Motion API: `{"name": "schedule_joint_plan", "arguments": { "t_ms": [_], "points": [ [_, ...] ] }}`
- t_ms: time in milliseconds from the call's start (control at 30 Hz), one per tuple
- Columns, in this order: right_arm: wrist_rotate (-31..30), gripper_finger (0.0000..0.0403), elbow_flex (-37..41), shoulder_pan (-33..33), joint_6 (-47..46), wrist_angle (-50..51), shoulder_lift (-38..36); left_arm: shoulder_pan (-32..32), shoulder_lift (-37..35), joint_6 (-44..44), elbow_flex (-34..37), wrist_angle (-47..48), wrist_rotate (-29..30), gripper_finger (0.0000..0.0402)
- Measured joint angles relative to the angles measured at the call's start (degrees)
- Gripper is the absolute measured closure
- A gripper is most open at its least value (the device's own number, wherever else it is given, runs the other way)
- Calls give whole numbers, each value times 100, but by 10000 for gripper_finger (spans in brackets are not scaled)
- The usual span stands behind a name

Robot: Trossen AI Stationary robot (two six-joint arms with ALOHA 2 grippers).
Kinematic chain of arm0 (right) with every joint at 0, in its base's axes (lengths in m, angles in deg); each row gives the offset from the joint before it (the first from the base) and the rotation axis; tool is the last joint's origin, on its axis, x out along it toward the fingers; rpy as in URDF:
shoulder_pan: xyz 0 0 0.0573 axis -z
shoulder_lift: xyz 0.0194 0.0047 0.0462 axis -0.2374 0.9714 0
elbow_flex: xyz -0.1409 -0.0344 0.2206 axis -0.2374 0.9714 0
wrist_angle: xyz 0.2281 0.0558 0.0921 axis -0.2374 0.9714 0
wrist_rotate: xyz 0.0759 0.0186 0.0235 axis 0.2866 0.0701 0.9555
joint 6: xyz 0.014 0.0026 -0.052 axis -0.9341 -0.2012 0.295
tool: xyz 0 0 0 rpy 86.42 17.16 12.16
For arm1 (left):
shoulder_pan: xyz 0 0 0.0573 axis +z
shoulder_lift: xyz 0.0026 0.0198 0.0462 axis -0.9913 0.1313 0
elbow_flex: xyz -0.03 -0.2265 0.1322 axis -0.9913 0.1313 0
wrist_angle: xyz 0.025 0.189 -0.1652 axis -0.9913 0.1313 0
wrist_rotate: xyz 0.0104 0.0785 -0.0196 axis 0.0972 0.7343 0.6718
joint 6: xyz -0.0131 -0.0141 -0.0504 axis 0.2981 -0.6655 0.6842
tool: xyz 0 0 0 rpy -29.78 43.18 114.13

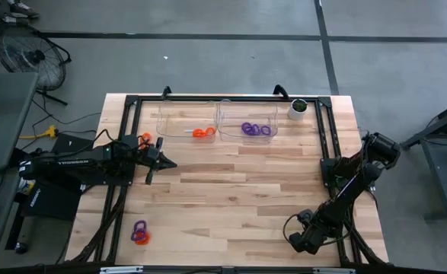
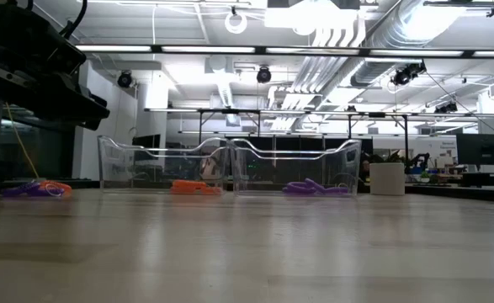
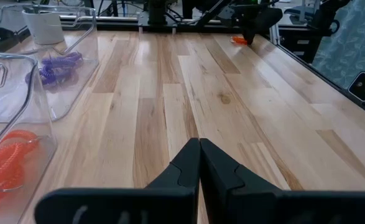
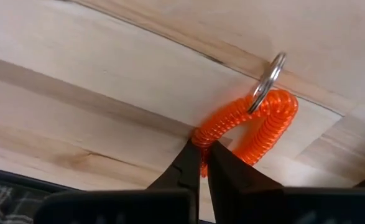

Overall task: Sort spring keychains
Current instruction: Put the orange spring keychain into the left transparent bin

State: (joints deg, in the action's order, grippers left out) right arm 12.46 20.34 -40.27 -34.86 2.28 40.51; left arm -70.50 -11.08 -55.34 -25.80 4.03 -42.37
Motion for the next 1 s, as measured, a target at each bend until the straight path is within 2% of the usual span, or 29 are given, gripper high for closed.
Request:
{"name": "schedule_joint_plan", "arguments": {
  "t_ms": [167,367,500,667,767,1000],
  "points": [
    [-350,399,29,16,342,87,-183,0,0,2,0,-2,1,400],
    [-2099,401,111,236,1004,803,-822,1,2,2,-1,-2,0,400],
    [-2850,402,87,628,1677,928,-1360,-1,1,1,-1,1,0,400],
    [-3275,402,91,1542,2946,990,-2028,-2,0,1,1,0,0,400],
    [-3266,402,92,2356,3861,887,-2357,0,2,2,-1,0,0,400],
    [-2519,403,-334,4405,6344,200,-2498,-2,0,2,-1,0,0,400]
  ]
}}
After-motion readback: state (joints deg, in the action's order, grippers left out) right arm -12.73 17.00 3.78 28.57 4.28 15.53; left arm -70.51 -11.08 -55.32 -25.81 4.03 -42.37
